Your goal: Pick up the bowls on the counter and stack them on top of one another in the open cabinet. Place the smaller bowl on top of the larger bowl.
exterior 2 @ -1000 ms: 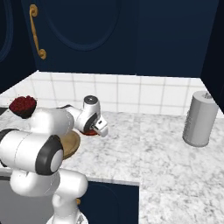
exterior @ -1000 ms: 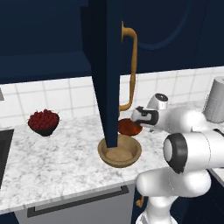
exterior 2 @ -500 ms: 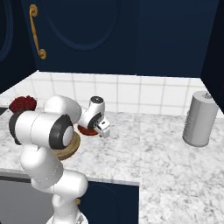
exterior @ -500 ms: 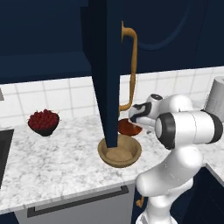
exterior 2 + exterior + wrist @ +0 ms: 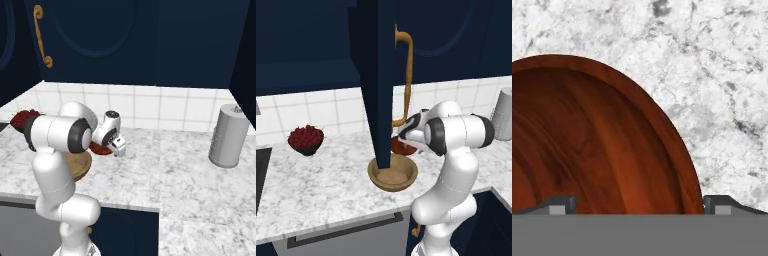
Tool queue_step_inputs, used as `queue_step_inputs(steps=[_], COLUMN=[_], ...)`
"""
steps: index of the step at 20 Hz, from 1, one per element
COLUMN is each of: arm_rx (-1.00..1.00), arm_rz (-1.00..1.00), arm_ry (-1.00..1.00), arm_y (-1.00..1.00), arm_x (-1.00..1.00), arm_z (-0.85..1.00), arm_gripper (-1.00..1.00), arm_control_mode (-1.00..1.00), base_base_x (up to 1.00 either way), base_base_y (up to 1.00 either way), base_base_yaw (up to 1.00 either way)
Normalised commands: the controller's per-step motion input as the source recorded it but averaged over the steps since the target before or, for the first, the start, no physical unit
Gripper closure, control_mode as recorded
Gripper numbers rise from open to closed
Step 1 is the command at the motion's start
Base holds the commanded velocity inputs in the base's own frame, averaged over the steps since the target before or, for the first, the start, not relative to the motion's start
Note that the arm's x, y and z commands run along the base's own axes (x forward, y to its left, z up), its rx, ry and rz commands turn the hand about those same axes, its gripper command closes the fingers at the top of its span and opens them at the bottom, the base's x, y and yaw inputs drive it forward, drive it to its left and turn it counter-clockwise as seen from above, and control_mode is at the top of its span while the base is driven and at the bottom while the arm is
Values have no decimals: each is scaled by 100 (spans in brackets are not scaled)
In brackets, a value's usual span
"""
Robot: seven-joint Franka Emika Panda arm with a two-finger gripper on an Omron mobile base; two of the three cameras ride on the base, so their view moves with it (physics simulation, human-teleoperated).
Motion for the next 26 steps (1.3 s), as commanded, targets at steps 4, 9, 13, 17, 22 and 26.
queue_step_inputs(steps=[4,9,13,17,22,26], arm_rx=[0,0,3,7,10,3], arm_rz=[0,0,-1,-6,-6,0], arm_ry=[0,-2,-3,-15,-21,0], arm_y=[1,0,0,-11,-21,18], arm_x=[0,0,-10,-49,-88,-99], arm_z=[-57,-1,47,75,87,52], arm_gripper=[100,100,100,100,100,100], arm_control_mode=[-100,-100,-100,-100,-100,-100], base_base_x=[0,0,0,0,0,0], base_base_y=[0,0,0,0,0,0], base_base_yaw=[0,0,0,0,0,0])
